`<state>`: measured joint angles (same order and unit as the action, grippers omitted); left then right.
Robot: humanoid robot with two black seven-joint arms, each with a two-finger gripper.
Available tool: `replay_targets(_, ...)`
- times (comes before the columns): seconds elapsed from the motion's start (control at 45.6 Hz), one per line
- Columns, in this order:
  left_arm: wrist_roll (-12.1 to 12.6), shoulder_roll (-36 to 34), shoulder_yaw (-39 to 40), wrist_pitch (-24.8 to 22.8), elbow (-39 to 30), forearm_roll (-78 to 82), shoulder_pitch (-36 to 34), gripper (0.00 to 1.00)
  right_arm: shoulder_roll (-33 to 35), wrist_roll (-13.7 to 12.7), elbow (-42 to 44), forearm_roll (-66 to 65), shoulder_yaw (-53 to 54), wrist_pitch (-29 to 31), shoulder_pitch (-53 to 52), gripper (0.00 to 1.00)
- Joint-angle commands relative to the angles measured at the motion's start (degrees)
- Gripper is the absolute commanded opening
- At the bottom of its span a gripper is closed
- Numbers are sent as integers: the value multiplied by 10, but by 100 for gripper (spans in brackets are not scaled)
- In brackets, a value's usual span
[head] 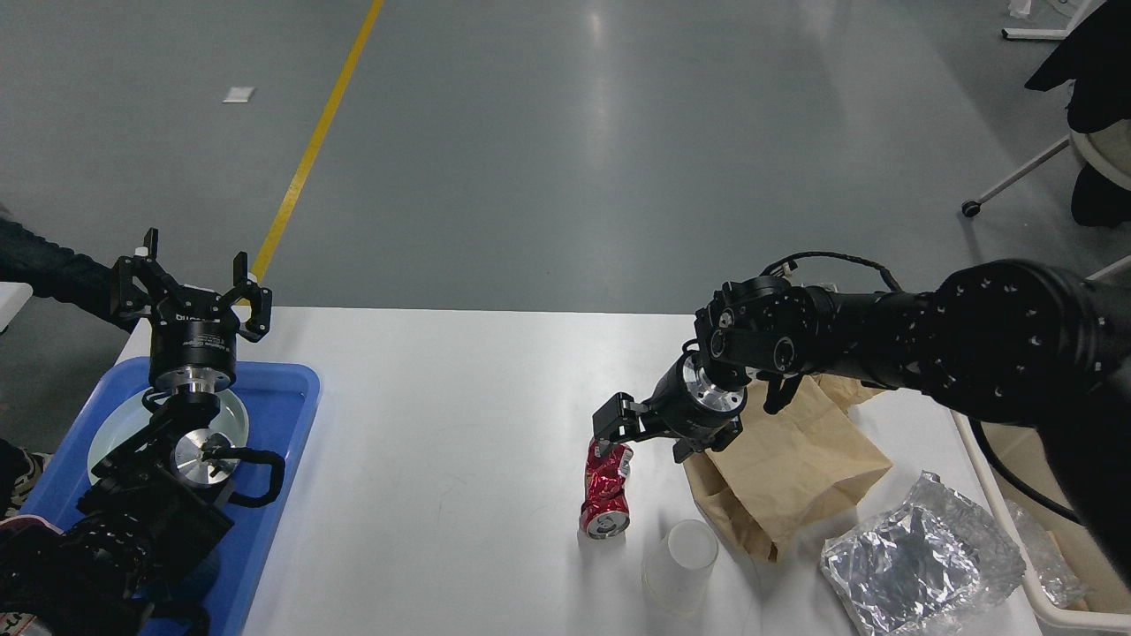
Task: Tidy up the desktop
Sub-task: 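Reach the right gripper down to the crushed red can, then grasp the crushed red can with the right gripper and lift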
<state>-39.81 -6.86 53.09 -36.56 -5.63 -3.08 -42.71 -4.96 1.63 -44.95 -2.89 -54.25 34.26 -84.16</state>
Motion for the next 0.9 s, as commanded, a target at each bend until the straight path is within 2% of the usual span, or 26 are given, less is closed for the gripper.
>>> replay_targets(0.0,0,0,0,0,0,0,0,96,-4,-2,0,-2,0,-37,25,100)
replay_targets(0.132,0,0,0,0,0,0,0,96,-19,-15,1,-2,0,-79,48,100)
replay_targets(0.263,0,0,0,0,0,0,0,96,-33,-17,12,-1,0,-118,74,100)
replay_targets(0.46,0,0,0,0,0,0,0,96,-58,-17,79,-1,4,-126,126,100)
replay_targets(0.636,0,0,0,0,0,0,0,96,-57,-17,96,-2,13,-143,141,99)
replay_targets(0.702,0,0,0,0,0,0,0,96,-58,-17,98,-2,12,-155,146,91)
replay_targets(0.789,0,0,0,0,0,0,0,96,-58,-18,98,-3,13,-157,153,74)
replay_targets(0.877,0,0,0,0,0,0,0,96,-58,-28,96,-3,13,-156,159,47)
